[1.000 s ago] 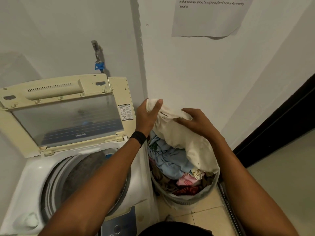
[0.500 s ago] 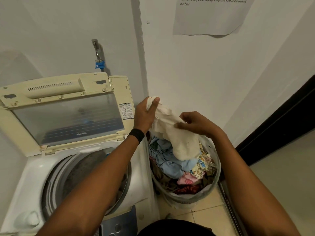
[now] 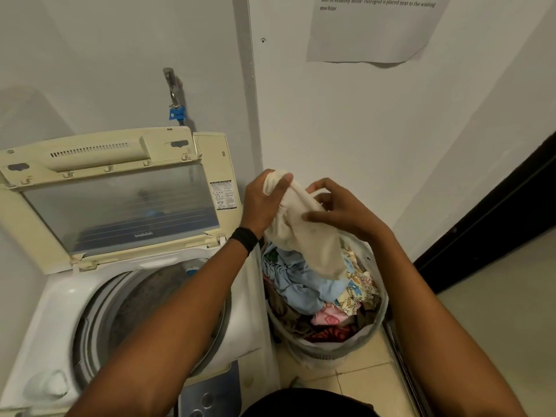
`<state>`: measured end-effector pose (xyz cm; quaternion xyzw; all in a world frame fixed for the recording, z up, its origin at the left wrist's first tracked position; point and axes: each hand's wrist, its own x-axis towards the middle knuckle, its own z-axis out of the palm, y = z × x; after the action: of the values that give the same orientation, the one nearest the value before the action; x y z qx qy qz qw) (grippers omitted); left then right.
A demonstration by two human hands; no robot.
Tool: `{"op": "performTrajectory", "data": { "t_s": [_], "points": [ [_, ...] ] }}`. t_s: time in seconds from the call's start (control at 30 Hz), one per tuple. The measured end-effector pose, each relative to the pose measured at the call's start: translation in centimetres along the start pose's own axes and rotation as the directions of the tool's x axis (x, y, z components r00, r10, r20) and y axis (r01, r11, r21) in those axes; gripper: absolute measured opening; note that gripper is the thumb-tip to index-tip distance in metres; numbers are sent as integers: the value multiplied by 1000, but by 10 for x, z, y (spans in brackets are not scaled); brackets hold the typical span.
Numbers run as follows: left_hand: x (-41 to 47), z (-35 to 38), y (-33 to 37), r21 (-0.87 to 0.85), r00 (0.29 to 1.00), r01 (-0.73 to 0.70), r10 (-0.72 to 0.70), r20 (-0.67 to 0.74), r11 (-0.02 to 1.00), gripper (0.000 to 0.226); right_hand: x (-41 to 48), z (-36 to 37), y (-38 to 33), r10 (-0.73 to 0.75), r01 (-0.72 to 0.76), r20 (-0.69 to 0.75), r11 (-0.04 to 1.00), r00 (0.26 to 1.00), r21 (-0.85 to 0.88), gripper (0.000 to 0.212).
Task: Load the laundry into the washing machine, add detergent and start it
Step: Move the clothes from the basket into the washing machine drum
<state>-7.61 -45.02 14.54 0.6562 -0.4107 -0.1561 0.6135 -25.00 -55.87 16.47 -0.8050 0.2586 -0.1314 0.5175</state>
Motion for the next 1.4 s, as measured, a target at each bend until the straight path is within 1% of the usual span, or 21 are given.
{"op": "performTrajectory", "data": {
  "t_s": [0.03,0.1,0.23,0.33,0.4,0.47,0.53,0.6,0.67,0.73,0.77,0.83,0.9,0.93,1.0,1.07,1.13,1.2,1.27,1.33,1.4],
  "points": [
    [3,-5,0,7,1000,3,-3,-27,1000,32,-3,-2,5,37,-34,38,996,999,-84,34],
    [6,-12,1,49,999,-12,14,-42,999,32,-8,-8,13,23,-24,-5,987,1000,-156,21],
    [4,-15,-2,64,999,-14,17,-45,998,30,-13,-18,0,-90,97,-280,995,956,9,14],
    [-3,-3,8,-6,998,-43,44,40,999,27,-4,-12,-18,-153,196,-352,977,923,88,15],
    [-8,8,17,-51,988,-60,66,139,997,27,3,-1,-28,-194,235,-307,967,932,102,15],
    [-9,14,21,-77,981,-54,67,181,996,32,8,5,-31,-195,239,-257,959,946,150,18],
    [-7,11,18,-57,988,-31,39,148,998,27,5,1,-27,-146,188,-170,946,975,263,23],
    [-5,4,13,-28,996,-17,20,92,999,21,-2,-8,-18,-71,70,-10,935,997,347,33],
    [-3,-3,10,-12,999,-4,5,41,1000,21,-8,-15,-5,7,-30,109,976,994,217,40],
    [-2,-7,10,7,1000,-1,1,30,1000,22,-12,-17,3,36,-47,135,996,990,81,29],
    [-1,-8,11,17,1000,-5,4,29,1000,22,-13,-17,3,22,-29,95,997,995,71,21],
    [-1,-9,10,24,1000,-4,4,22,1000,25,-12,-20,0,-18,28,-88,993,996,111,13],
    [-3,-10,10,22,999,10,-11,34,1000,30,-8,-23,-7,-24,98,-305,969,952,228,13],
    [-4,-9,10,21,998,9,-10,63,1000,35,-7,-22,-10,-16,132,-364,946,931,297,13],
    [-6,-2,14,43,986,-8,1,164,999,46,-2,-17,-20,-41,178,-358,917,933,358,15],
    [-7,5,17,35,965,-5,-4,263,999,55,3,-6,-30,-105,202,-287,920,952,335,16],
    [-7,9,18,-11,969,11,-8,247,1000,55,4,0,-34,-163,239,-255,921,953,307,17],
    [-6,8,19,-42,991,34,-28,131,999,42,4,-2,-30,-216,286,-262,920,941,269,24],
    [-2,5,26,-115,996,73,-67,59,991,27,3,-2,-15,-191,241,-232,947,954,214,49],
    [3,7,39,-215,996,85,-74,56,973,13,0,8,-1,-126,137,-63,963,990,231,87],
    [9,12,56,-271,996,80,-67,60,959,14,-1,36,11,-71,52,109,984,992,168,104]
  ]
}}
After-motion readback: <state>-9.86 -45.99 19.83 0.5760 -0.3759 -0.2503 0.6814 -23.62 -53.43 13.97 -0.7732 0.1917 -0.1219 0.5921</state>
